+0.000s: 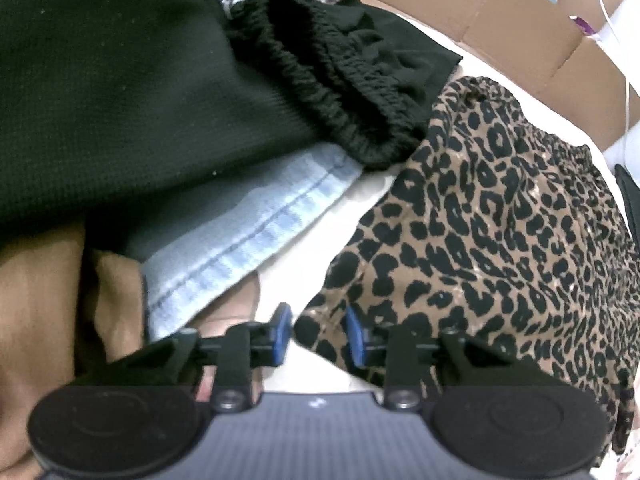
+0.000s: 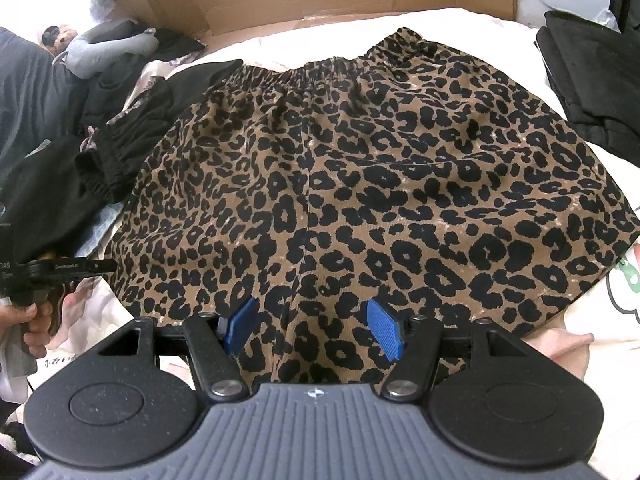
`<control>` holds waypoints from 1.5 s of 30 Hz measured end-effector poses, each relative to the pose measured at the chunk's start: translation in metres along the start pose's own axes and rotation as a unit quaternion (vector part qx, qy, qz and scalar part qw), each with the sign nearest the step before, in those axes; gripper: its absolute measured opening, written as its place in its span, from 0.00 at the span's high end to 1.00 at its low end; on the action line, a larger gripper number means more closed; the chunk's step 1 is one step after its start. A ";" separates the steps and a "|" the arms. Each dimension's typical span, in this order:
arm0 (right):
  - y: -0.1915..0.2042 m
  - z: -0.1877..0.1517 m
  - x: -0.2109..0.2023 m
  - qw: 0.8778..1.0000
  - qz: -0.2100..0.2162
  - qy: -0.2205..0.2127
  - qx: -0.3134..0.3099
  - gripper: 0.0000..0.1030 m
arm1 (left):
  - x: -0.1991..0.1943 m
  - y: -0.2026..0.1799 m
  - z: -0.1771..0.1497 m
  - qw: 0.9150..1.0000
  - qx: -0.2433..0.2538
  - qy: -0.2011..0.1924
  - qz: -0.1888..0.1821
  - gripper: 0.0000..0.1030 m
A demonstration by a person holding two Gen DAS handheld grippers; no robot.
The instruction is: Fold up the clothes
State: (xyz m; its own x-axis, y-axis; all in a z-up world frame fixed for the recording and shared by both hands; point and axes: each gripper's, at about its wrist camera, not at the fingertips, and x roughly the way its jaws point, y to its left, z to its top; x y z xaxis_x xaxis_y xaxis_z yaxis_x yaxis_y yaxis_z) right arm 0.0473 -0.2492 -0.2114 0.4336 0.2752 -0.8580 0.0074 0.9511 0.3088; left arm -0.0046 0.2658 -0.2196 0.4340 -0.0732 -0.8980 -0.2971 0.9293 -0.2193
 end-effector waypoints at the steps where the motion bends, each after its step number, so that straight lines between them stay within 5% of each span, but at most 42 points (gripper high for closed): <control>1: 0.000 0.000 0.000 1.000 0.000 0.000 0.000 0.34 | -0.001 0.002 0.001 1.000 -0.007 0.003 -0.005 0.84; 8: -0.003 0.004 -0.004 1.000 -0.001 -0.009 0.007 0.34 | -0.010 0.011 0.009 0.998 -0.046 0.014 -0.039 0.93; 27: -0.005 0.003 -0.004 1.000 0.002 -0.010 0.012 0.34 | 0.002 0.008 0.013 0.999 -0.025 0.019 -0.024 0.85; 30: -0.004 0.002 -0.003 1.000 0.003 -0.009 0.011 0.34 | 0.022 0.003 0.035 0.999 -0.006 0.027 -0.024 0.84; 35: -0.003 0.001 -0.001 1.000 0.007 -0.004 0.008 0.34 | 0.033 0.002 0.033 0.999 0.020 0.019 -0.029 0.89; 45: 0.007 -0.008 0.016 0.999 0.007 0.025 -0.024 0.34 | 0.053 0.018 0.048 0.998 -0.009 0.015 -0.058 0.92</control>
State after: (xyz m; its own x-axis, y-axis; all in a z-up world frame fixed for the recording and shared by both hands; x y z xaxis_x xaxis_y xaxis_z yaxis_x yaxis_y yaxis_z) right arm 0.0469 -0.2367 -0.2267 0.3877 0.2946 -0.8734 -0.0421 0.9522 0.3025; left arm 0.0538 0.2956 -0.2527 0.4409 -0.1919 -0.8768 -0.2604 0.9075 -0.3296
